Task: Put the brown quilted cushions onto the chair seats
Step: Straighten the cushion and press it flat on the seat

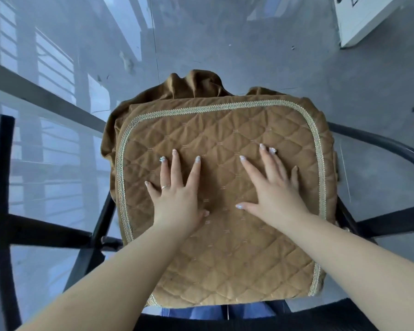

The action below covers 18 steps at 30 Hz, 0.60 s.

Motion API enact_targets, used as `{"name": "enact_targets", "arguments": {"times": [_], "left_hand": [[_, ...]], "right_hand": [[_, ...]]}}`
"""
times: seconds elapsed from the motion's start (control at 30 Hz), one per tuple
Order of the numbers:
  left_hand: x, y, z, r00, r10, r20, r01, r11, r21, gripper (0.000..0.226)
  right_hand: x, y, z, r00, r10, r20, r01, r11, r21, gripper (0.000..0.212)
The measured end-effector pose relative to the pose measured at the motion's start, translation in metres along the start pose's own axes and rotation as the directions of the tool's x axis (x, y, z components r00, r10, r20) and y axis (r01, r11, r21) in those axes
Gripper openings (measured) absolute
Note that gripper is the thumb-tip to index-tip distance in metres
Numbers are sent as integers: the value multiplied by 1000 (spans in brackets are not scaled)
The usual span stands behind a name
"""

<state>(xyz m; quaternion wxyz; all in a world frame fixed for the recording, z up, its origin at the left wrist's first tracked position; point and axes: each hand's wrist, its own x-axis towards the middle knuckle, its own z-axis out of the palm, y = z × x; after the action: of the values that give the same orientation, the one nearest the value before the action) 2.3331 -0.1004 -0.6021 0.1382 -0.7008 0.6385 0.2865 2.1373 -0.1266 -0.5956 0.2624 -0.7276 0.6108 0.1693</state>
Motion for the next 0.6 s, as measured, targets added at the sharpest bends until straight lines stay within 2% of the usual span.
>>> {"name": "enact_targets", "arguments": {"times": [0.13,0.37,0.5,0.6], "left_hand": [[19,2,10,998,-47,31,47,999,22,123],[24,5,10,998,-48,49,47,998,39,122],[-16,-4,13,1000,-2,-29,2,1000,11,113],[-65,-5,45,1000,-8,7,8,999,40,127]], "right_hand": [[21,-14,14,997,59,43,-57,997,-43,104],[27,-13,18,998,49,38,-46,996,-73,104],[-5,0,12,1000,-3,-16,3,1000,17,102],[-56,4,42,1000,13,-15,-14,1000,-17,108]]}}
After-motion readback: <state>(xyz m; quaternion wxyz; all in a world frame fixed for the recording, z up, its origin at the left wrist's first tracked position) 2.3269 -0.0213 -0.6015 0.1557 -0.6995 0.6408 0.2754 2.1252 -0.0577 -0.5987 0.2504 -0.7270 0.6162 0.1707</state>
